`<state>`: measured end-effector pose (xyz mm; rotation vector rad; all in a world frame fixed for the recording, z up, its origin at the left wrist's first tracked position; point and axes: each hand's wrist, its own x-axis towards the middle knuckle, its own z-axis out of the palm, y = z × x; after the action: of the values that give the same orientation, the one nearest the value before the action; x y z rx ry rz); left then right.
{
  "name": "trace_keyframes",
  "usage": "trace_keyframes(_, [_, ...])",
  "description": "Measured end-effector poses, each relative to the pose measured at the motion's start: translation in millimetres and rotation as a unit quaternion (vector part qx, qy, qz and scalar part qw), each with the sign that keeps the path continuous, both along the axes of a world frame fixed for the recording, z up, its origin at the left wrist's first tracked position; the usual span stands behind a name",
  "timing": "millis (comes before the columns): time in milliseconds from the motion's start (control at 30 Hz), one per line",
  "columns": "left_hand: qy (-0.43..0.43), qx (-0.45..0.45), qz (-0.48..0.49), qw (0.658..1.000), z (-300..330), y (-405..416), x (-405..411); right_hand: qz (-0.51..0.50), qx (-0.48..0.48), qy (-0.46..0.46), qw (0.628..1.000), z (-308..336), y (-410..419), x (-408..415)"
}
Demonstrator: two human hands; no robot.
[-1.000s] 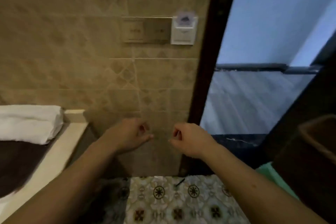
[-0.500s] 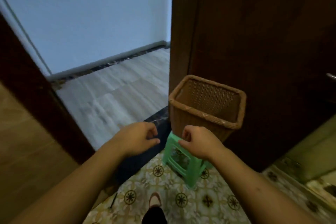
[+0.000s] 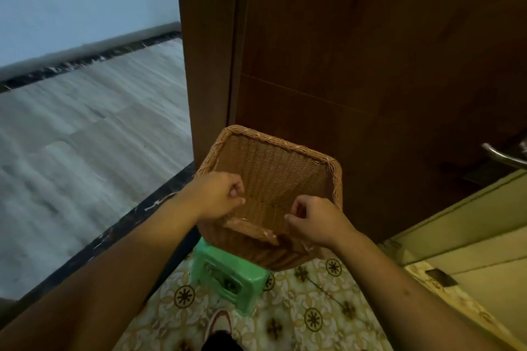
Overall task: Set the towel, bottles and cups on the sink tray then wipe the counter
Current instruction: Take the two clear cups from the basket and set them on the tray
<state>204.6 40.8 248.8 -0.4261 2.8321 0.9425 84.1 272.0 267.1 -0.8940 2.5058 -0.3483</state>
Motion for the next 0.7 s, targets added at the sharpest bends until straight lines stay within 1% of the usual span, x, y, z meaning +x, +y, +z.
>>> trace_keyframes(133, [-0.041,0.013,-0.005,0.999,-23,-36,-58,-0.030,-0.002,-0.041,0.999,-27,-27,-47])
trace_keyframes(233, [-0.112,-0.016,-0.026,0.993,-45,-48,-92,-0.050,0.006,-0.083,0.995,-53,-42,-69])
trace_keyframes(333, [-0.169,-0.064,-0.046,0.982,-70,-53,-113,-0.040,0.041,-0.133,0.990,-82,-57,-89])
trace_keyframes(433, [-0.215,-0.055,-0.031,0.975,-94,-55,-124,-0.023,0.064,-0.150,0.986,-113,-72,-104])
trace_keyframes(533, [-0.293,-0.056,-0.025,0.954,-114,-54,-133,0.004,0.088,-0.166,0.982,-146,-88,-113])
trace_keyframes(600, [-0.326,-0.041,0.007,0.944,-129,-54,-138,0.014,0.111,-0.188,0.976,-170,-98,-119])
trace_keyframes(667, [-0.340,-0.001,0.087,0.936,-147,-53,-138,0.019,0.130,-0.210,0.969,-192,-108,-124])
trace_keyframes(700, [-0.334,0.001,0.116,0.935,-152,-51,-141,0.024,0.138,-0.220,0.965,-202,-111,-127])
